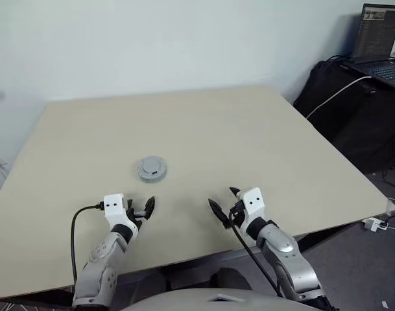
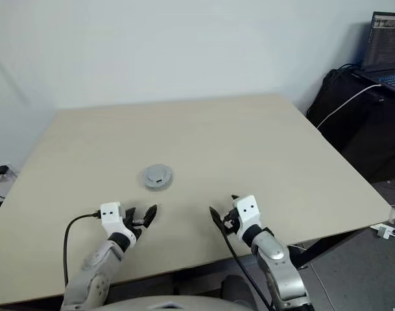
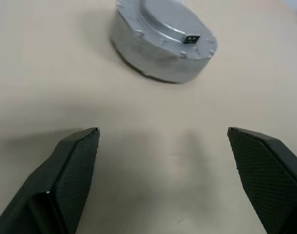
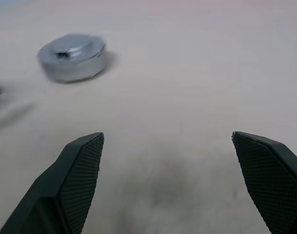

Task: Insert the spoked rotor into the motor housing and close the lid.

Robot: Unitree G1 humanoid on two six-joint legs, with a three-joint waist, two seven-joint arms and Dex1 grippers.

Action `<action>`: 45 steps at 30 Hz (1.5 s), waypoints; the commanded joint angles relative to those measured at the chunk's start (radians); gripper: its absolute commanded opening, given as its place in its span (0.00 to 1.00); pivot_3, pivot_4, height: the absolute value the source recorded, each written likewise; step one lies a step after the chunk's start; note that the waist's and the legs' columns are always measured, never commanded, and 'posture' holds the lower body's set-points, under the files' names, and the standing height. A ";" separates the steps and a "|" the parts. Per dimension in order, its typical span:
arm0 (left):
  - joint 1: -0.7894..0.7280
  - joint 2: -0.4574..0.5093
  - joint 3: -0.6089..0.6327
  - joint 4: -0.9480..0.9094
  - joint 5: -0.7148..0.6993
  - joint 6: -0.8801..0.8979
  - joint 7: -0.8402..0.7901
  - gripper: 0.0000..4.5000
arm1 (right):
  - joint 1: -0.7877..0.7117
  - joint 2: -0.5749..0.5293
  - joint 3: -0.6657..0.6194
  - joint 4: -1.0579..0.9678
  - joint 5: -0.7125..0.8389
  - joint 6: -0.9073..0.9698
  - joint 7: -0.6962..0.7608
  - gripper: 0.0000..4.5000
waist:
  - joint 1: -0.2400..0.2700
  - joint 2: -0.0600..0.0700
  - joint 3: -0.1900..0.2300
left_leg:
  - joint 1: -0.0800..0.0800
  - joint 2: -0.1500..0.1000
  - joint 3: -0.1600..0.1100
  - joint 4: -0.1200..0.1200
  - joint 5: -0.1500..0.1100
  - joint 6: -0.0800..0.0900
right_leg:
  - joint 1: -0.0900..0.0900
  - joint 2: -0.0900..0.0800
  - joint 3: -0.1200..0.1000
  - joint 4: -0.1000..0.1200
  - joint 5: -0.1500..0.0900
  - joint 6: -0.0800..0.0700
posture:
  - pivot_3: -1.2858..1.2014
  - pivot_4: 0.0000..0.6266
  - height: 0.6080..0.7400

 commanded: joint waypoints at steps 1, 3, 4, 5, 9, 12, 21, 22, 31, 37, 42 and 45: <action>0.021 -0.012 -0.044 0.009 0.190 -0.280 0.053 0.99 | 0.026 0.039 -0.032 0.014 -0.021 -0.143 -0.052 1.00 | 0.009 0.001 0.000 | 0.000 0.000 0.000 -0.001 -0.001 -0.001 | 0.000 -0.001 0.000 0.000 0.000 0.000 | 0.52 0.00 1.00; 0.039 -0.040 -0.045 0.058 0.237 -0.390 0.087 0.99 | 0.054 0.059 -0.047 0.030 -0.038 -0.197 -0.086 1.00 | 0.014 0.002 0.000 | -0.001 -0.001 0.000 -0.001 -0.001 0.000 | -0.001 -0.002 -0.001 0.000 0.000 -0.001 | 0.52 0.00 1.00; 0.046 -0.057 -0.041 0.078 0.250 -0.430 0.108 0.99 | 0.067 0.064 -0.055 0.036 -0.050 -0.224 -0.102 1.00 | 0.014 0.002 0.000 | -0.001 -0.001 0.000 -0.002 -0.001 0.000 | -0.001 -0.003 -0.001 0.000 -0.001 -0.001 | 0.52 0.00 1.00; 0.050 -0.071 -0.036 0.100 0.269 -0.467 0.131 0.99 | 0.081 0.067 -0.064 0.040 -0.060 -0.250 -0.118 1.00 | 0.015 0.002 0.000 | -0.001 -0.001 0.001 -0.002 -0.002 0.001 | -0.001 -0.004 -0.002 0.000 -0.001 -0.001 | 0.52 0.00 1.00; 0.055 -0.104 -0.028 0.169 0.343 -0.573 0.200 0.99 | 0.121 0.075 -0.097 0.060 -0.095 -0.312 -0.176 1.00 | 0.014 0.001 0.001 | -0.002 -0.001 0.002 -0.002 -0.002 0.005 | -0.002 -0.007 -0.003 0.000 -0.001 -0.001 | 0.52 0.00 1.00; 0.053 -0.101 -0.036 0.202 0.359 -0.616 0.200 0.99 | 0.141 0.075 -0.108 0.064 -0.105 -0.333 -0.189 1.00 | 0.014 0.002 0.001 | -0.002 -0.001 0.003 -0.002 -0.003 0.005 | -0.002 -0.007 -0.003 -0.001 -0.001 0.000 | 0.52 0.00 1.00; 0.039 -0.087 -0.024 0.272 0.337 -0.685 0.172 0.99 | 0.146 0.085 -0.099 0.078 -0.132 -0.344 -0.214 1.00 | 0.014 0.002 0.001 | -0.002 -0.001 0.003 -0.002 -0.003 0.006 | -0.002 -0.008 -0.004 0.000 -0.004 0.004 | 0.52 0.00 1.00; 0.037 -0.086 -0.024 0.281 0.338 -0.691 0.172 0.99 | 0.143 0.087 -0.098 0.081 -0.135 -0.344 -0.217 1.00 | 0.014 0.002 0.001 | -0.002 -0.001 0.003 -0.002 -0.003 0.006 | -0.002 -0.008 -0.004 -0.001 -0.004 0.003 | 0.52 0.00 1.00; 0.022 -0.092 -0.024 0.325 0.346 -0.716 0.170 0.99 | 0.129 0.098 -0.090 0.090 -0.147 -0.340 -0.222 1.00 | 0.014 0.002 0.001 | -0.002 -0.001 0.003 -0.002 -0.003 0.006 | -0.002 -0.008 -0.005 -0.001 -0.003 0.003 | 0.52 0.00 1.00; 0.031 -0.093 -0.027 0.286 0.352 -0.692 0.167 0.99 | 0.132 0.111 -0.079 0.063 -0.152 -0.322 -0.229 1.00 | 0.013 0.002 0.001 | -0.002 -0.001 0.003 -0.002 -0.003 0.006 | -0.002 -0.008 -0.005 0.000 -0.003 0.003 | 0.52 0.00 1.00; 0.034 -0.092 -0.028 0.261 0.352 -0.676 0.163 0.99 | 0.135 0.119 -0.077 0.048 -0.154 -0.314 -0.230 1.00 | 0.013 0.002 0.001 | -0.002 -0.001 0.003 -0.002 -0.003 0.006 | -0.002 -0.008 -0.005 0.000 -0.003 0.002 | 0.52 0.00 1.00; 0.031 -0.093 -0.031 0.257 0.354 -0.669 0.160 0.99 | 0.137 0.122 -0.078 0.042 -0.153 -0.311 -0.231 1.00 | 0.013 0.002 0.001 | -0.002 -0.001 0.003 -0.002 -0.003 0.006 | -0.002 -0.008 -0.005 0.000 -0.003 0.002 | 0.52 0.00 1.00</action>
